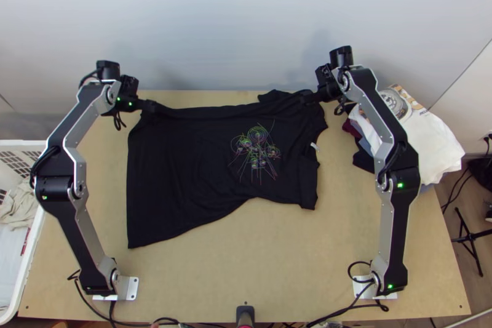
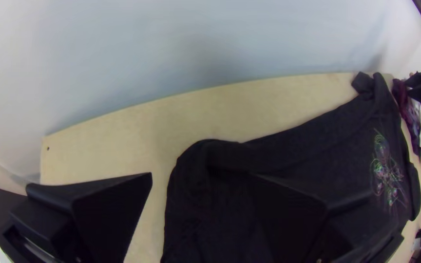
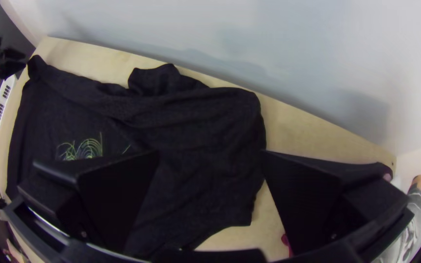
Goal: Fold the t-shirt
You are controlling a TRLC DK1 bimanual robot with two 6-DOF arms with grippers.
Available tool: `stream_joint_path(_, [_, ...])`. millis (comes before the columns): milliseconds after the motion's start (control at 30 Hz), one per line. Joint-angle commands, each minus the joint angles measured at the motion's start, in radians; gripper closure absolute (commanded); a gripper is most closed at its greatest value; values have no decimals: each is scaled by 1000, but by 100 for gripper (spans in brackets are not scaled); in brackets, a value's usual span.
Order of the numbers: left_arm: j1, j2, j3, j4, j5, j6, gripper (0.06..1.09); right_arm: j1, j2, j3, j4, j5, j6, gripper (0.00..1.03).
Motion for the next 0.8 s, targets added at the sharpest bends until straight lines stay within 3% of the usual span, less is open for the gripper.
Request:
stream_joint_path(0, [8,-97,33,-64,-8,-18,10,11,-81,-4,-129,-1,-1,3])
stream_joint_path(100, [10,-203,-47,-107,-2,10,10,31,-170,-88,-163,-2,-3,3])
stream_joint_path(300, [-61,-520,-450,-74,-8,234,10,77,-400,-372,-162,-2,-13,3])
stream_joint_path(433, [-164,-714,-619,-206,-8,370,11,123,-556,-599,-155,-4,-16,3])
stream_joint_path(600, [-315,-829,-787,-298,-20,447,14,180,-685,-842,-143,-9,-18,4])
stream_joint_path(767, [-374,-867,-866,-338,-40,495,16,221,-756,-944,-143,-27,-19,7])
